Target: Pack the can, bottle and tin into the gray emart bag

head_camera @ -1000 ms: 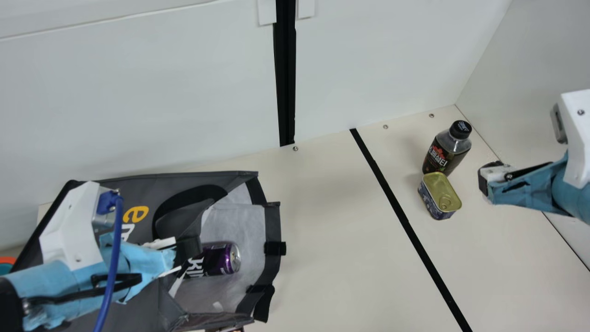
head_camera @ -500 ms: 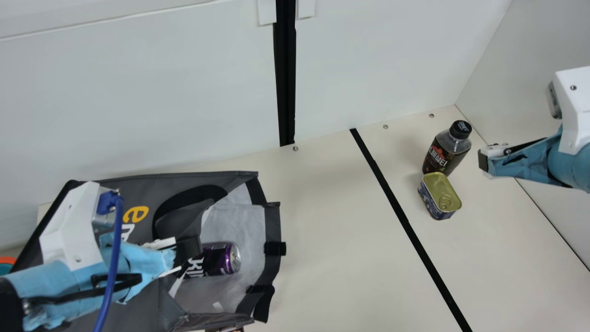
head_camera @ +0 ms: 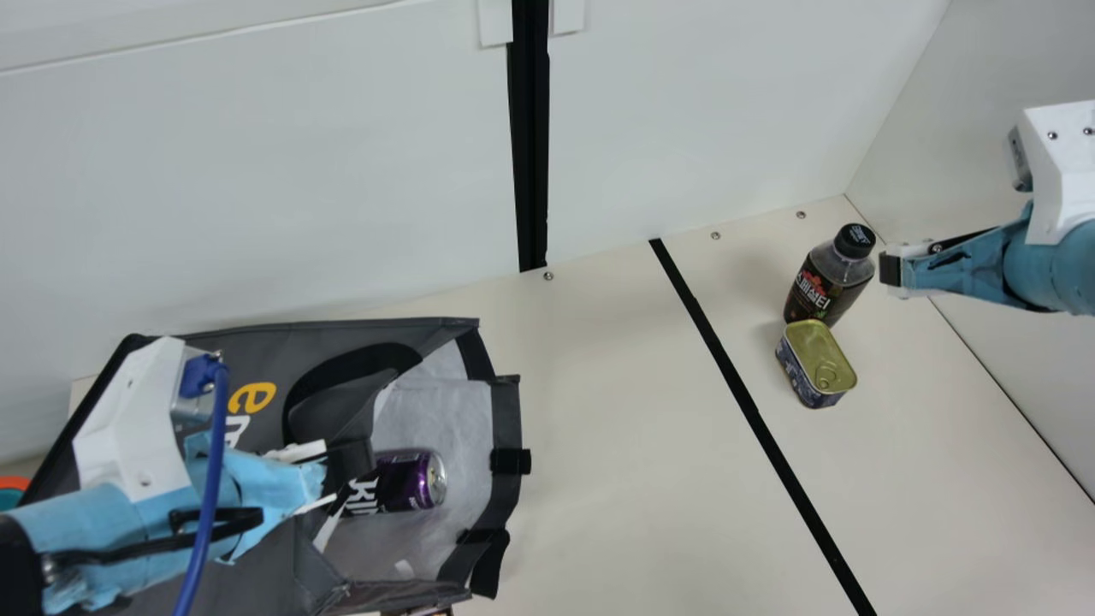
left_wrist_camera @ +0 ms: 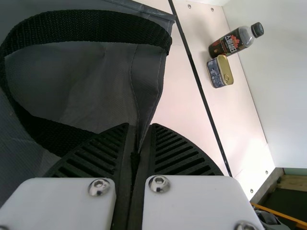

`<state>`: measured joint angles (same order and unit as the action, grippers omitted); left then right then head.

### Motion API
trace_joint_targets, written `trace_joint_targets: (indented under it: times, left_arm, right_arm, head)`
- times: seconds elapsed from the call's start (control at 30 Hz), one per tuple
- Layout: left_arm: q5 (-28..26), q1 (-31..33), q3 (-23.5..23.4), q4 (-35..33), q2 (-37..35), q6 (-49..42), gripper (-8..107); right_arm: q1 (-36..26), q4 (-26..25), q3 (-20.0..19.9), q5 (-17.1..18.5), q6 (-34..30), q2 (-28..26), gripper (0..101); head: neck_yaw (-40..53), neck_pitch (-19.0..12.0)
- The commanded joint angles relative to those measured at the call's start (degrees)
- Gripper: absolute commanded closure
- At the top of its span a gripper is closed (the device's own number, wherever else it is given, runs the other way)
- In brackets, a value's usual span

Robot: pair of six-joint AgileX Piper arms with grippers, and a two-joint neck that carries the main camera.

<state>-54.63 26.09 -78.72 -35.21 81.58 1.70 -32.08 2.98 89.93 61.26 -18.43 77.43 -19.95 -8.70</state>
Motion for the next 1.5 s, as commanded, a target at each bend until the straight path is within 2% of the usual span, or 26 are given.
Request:
trace_joint_targets:
  times: [0.0, 0.5, 1.2, 1.47]
  left_arm:
    - [0.0, 0.0, 0.0, 0.0, 0.0, 0.0, 89]
    - [0.0, 0.0, 0.0, 0.0, 0.0, 0.0, 89]
    - [0.0, 0.0, 0.0, 0.0, 0.0, 0.0, 89]
    - [0.0, 0.0, 0.0, 0.0, 0.0, 0.0, 89]
  right_arm:
    - [-0.3, 0.9, 0.6, 0.2, -0.2, 1.1, 10]
    - [-1.7, 4.3, 6.3, 1.9, -2.4, 9.1, 10]
    - [-1.3, 5.0, 19.9, 8.6, -3.7, 20.3, 10]
    - [-1.1, 5.3, 21.7, 8.6, -4.6, 23.4, 10]
  head:
    - [0.0, -1.3]
    - [0.0, -1.3]
    - [0.0, -1.3]
    - [0.0, -1.3]
